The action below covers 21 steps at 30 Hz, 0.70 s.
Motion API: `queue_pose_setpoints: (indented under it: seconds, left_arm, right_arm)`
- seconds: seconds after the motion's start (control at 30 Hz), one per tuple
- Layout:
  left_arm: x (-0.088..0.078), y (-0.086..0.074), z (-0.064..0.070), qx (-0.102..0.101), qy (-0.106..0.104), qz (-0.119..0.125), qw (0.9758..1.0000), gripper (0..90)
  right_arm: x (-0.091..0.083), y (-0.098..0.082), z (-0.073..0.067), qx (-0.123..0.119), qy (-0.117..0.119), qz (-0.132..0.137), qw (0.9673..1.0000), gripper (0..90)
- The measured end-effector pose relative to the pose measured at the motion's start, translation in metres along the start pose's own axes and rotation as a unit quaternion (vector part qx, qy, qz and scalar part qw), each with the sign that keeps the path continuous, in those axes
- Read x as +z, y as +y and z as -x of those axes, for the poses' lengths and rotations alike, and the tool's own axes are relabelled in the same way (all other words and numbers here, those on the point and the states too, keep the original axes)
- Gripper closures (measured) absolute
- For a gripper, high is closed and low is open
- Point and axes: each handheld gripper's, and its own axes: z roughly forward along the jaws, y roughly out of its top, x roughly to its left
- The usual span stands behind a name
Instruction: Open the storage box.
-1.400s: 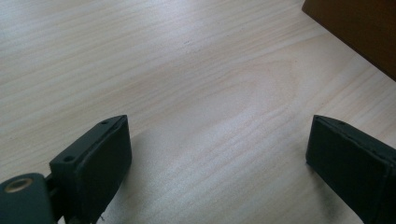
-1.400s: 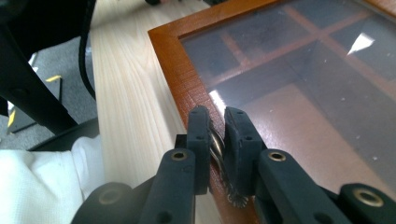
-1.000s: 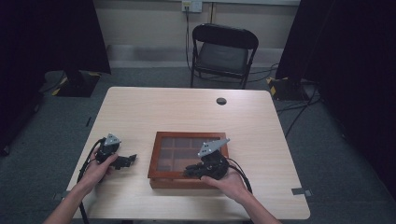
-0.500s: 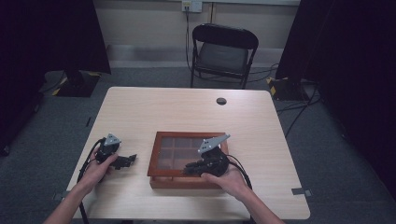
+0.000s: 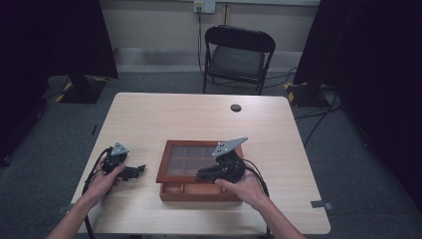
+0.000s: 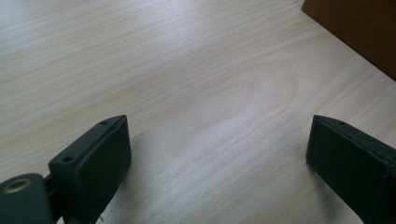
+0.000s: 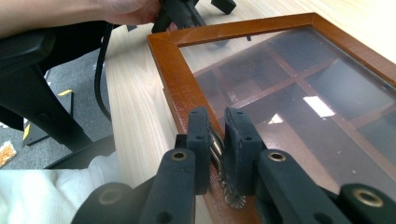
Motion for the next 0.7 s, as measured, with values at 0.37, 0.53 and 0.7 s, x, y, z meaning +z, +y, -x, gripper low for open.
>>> queue_pose_setpoints:
  seconds: [0.37, 0.53, 0.7]
  left_arm:
    - [0.000, 0.000, 0.000, -0.001, 0.000, 0.000, 1.0000, 6.1]
    - [0.000, 0.000, 0.000, 0.000, 0.000, 0.000, 1.0000, 6.1]
    - [0.000, 0.000, 0.000, 0.000, 0.000, 0.000, 1.0000, 6.1]
  right_arm:
    - [-0.005, 0.007, 0.000, -0.002, -0.005, 0.004, 1.0000, 81.0]
    - [-0.007, 0.010, 0.001, -0.001, -0.004, 0.005, 1.0000, 81.0]
    - [-0.008, 0.013, 0.002, 0.001, -0.004, 0.005, 1.0000, 81.0]
